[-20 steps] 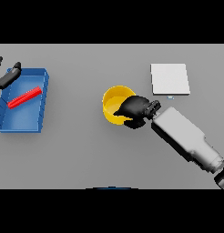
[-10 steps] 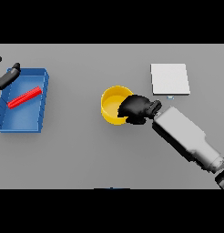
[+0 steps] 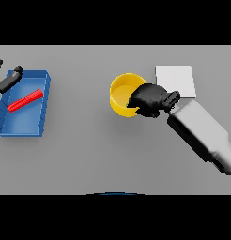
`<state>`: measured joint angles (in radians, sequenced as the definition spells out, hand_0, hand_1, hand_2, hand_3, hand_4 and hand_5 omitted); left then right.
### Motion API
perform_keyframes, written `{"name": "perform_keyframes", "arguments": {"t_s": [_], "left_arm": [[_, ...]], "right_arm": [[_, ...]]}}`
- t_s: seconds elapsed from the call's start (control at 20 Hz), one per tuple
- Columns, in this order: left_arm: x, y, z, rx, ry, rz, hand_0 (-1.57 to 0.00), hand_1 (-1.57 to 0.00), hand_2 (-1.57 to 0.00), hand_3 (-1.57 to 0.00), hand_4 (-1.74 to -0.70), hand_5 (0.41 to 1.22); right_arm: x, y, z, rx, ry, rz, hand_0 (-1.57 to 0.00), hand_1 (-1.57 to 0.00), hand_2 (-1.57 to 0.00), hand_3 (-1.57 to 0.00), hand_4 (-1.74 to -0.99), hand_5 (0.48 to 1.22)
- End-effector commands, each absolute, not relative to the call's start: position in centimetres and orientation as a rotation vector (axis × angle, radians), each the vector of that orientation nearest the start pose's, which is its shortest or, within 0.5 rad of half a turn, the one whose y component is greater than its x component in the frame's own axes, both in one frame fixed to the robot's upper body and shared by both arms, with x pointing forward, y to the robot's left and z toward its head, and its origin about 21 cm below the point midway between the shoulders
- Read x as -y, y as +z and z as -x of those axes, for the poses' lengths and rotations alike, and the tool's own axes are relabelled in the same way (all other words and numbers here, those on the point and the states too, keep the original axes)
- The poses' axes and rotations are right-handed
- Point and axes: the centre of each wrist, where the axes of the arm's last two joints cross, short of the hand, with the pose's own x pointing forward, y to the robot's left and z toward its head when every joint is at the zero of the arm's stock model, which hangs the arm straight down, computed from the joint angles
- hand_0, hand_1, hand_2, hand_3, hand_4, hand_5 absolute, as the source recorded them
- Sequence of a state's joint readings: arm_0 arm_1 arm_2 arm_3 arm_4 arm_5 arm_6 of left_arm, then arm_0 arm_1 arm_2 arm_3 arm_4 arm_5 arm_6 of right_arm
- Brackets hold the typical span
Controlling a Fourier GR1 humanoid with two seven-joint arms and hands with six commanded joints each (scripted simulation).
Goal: Pick up the red beaker and tilt it to pour out 1 green nut into yellow bowl. Pick up the yellow bowl and place it on the metallic measuring scale.
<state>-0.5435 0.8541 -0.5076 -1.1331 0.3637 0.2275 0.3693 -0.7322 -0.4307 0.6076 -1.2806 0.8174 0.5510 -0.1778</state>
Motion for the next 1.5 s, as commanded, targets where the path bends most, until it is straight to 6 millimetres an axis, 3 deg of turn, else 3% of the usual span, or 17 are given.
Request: {"name": "perform_keyframes", "arguments": {"t_s": [0.0,0.2,0.45,0.65,0.85,1.05,1.25,1.45], "left_arm": [[-34.9,10.2,-35.3,1.126,-0.409,-0.583,0.0,0.0,0.0,0.0,-0.72,0.686],[-34.8,10.0,-35.1,1.122,-0.414,-0.586,0.0,0.0,0.0,0.0,-0.72,0.686],[-34.6,10.3,-34.8,1.138,-0.408,-0.594,0.0,0.0,0.0,0.0,-0.73,0.71],[-34.5,10.9,-34.6,1.12,-0.4,-0.602,0.0,0.0,0.0,0.0,-0.73,0.72],[-34.5,10.4,-34.7,1.105,-0.398,-0.579,0.0,0.0,0.0,0.0,-0.74,0.734],[-34.4,10.6,-34.5,1.089,-0.403,-0.6,0.0,0.0,0.0,0.0,-0.72,0.732],[-34.6,10.7,-34.5,1.102,-0.4,-0.6,0.0,0.0,0.0,0.0,-0.72,0.714],[-34.6,10.6,-34.7,1.093,-0.4,-0.605,0.0,0.0,0.0,0.0,-0.72,0.71]], "right_arm": [[15.0,11.7,-36.1,1.285,2.064,0.444,-1.56,-1.56,-1.43,-1.19,-1.739,1.219],[16.3,11.8,-35.9,1.286,2.024,0.495,-1.56,-1.57,-1.51,-1.16,-1.74,1.22],[18.8,13.3,-37.0,1.299,1.966,0.597,-1.57,-1.57,-1.53,-1.15,-1.741,1.221],[20.4,12.3,-38.9,1.269,1.861,0.674,-1.57,-1.57,-1.53,-1.15,-1.741,1.221],[23.3,12.1,-40.2,1.264,1.824,0.723,-1.57,-1.57,-1.55,-1.15,-1.741,1.221],[24.6,10.5,-41.5,1.207,1.761,0.765,-1.57,-1.57,-1.52,-1.16,-1.741,1.221],[26.4,9.4,-42.5,1.154,1.71,0.79,-1.57,-1.57,-1.46,-1.27,-1.741,1.221],[26.6,8.2,-42.9,1.137,1.677,0.735,-1.57,-1.57,-1.42,-1.35,-1.741,1.221]]}}
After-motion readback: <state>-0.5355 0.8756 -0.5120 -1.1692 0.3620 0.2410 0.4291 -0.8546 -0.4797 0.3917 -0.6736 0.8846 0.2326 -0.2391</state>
